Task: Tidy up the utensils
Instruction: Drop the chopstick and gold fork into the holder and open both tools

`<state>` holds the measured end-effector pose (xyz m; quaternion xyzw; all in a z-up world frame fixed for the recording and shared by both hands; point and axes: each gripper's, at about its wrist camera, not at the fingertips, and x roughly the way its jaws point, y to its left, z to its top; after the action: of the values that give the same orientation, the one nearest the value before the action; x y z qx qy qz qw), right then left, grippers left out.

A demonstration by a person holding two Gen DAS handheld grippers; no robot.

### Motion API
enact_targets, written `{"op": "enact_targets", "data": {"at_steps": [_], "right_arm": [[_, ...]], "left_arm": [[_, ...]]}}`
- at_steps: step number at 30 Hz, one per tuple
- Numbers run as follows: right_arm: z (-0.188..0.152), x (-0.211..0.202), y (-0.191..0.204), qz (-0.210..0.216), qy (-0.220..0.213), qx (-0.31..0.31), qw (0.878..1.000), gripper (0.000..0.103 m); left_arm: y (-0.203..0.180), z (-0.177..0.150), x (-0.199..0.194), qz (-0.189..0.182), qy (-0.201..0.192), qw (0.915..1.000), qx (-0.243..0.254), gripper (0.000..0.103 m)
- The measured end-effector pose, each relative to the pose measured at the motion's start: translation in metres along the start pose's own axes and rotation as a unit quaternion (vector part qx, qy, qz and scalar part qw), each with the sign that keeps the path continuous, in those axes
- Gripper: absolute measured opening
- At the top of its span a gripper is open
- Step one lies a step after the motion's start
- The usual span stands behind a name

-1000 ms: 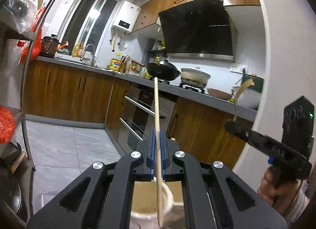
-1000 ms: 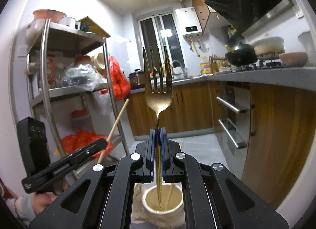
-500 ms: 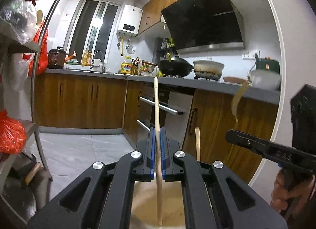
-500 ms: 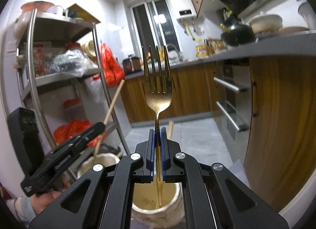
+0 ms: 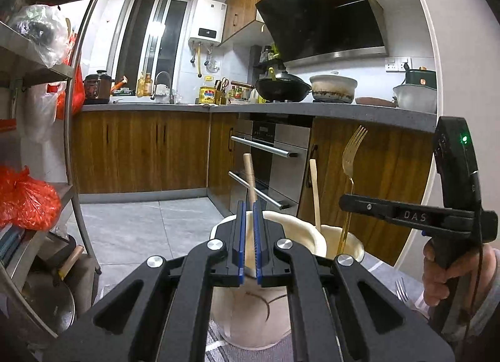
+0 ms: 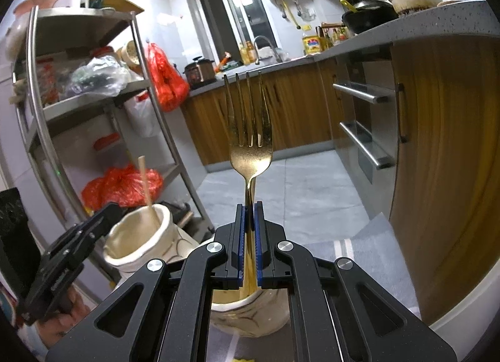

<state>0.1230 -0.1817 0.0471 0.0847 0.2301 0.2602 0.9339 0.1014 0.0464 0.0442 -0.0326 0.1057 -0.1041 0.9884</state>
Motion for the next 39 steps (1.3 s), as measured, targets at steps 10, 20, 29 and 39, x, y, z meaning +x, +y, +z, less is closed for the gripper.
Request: {"op": "enact_targets", "data": {"at_steps": [10,20,29,39], "right_arm": [[-0.005,0.005,0.006,-0.009,0.006,-0.017,1.000,0.007],[-0.005,0.005,0.003,-0.013,0.005,-0.012,1.000,0.024],[-0.003,-0.002,0.004,-0.016,-0.006,-0.016,1.000,0.037],[0.003,-0.040,0.000,-0.025,-0.053,-0.017,0.998,0.097]], "left_arm": [[0.002,0.001,0.000,0.012,-0.004,0.9999,-0.004,0.005],[0.005,0.001,-0.001,0.026,-0.006,0.9996,-0.011,0.011],[0.001,0.002,-0.006,0.038,-0.021,0.9991,0.000,0.041],[-0.007,0.019,-0.025,0.058,-0.047,0.9972,0.002,0.098]]}}
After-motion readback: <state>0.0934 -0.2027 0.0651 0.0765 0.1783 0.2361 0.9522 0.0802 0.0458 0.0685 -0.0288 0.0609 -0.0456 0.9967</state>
